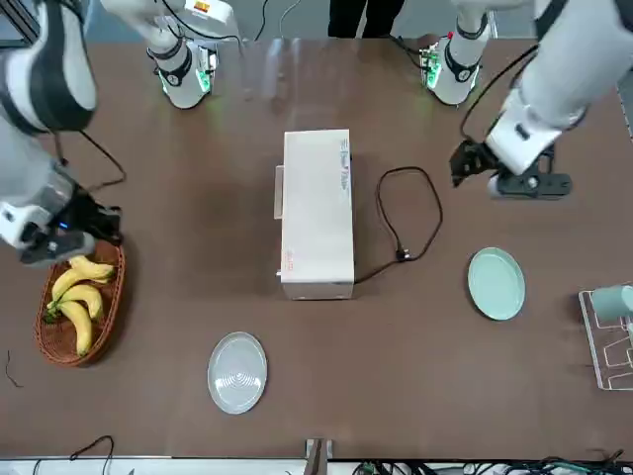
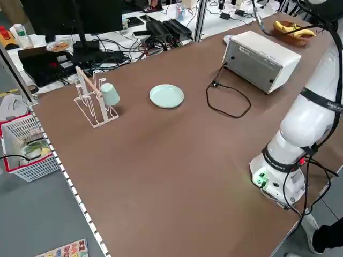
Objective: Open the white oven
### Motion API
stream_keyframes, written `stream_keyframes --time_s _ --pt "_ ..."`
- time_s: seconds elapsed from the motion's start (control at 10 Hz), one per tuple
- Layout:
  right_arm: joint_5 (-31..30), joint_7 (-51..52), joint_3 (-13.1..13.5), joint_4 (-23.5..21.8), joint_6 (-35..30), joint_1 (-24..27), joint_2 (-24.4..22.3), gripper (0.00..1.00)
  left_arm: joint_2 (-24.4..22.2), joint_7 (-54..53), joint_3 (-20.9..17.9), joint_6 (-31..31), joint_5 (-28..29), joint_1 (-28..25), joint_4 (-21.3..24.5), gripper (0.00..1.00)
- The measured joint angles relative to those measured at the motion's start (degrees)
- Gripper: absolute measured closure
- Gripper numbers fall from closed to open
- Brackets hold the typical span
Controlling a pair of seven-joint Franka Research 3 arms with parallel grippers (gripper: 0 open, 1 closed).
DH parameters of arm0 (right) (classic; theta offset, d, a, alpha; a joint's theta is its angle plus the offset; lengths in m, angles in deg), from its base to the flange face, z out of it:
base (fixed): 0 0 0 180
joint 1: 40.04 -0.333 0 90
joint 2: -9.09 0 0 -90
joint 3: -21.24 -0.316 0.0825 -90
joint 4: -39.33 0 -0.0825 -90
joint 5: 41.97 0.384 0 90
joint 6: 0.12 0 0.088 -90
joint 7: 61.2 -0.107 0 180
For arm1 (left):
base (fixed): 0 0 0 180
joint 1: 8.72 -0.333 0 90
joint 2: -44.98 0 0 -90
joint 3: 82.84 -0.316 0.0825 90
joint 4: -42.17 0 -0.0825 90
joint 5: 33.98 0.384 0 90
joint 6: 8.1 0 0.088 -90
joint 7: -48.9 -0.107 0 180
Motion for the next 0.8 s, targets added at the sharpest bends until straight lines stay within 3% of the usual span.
stream_keyframes --time_s 0.2,0.4,0.6,0.8 --pt "9.68 -0.08 -0.14 -3.59 1.68 -5.00 0.31 0.99 1.63 5.61 5.06 2.31 0.00 0.29 2.36 0.48" --pt "19.30 -0.08 -0.15 -5.95 1.08 -8.45 0.02 0.99 3.21 11.11 7.33 6.41 0.01 2.70 4.39 0.78" --pt "23.72 -0.07 -0.18 -8.41 1.20 -12.36 0.01 0.99 5.50 21.88 7.62 10.91 2.73 8.69 6.71 0.89" --pt "24.42 -0.09 -0.20 -10.85 4.07 -16.31 -0.17 0.99 10.23 33.15 7.71 13.84 9.05 14.32 6.99 0.99"
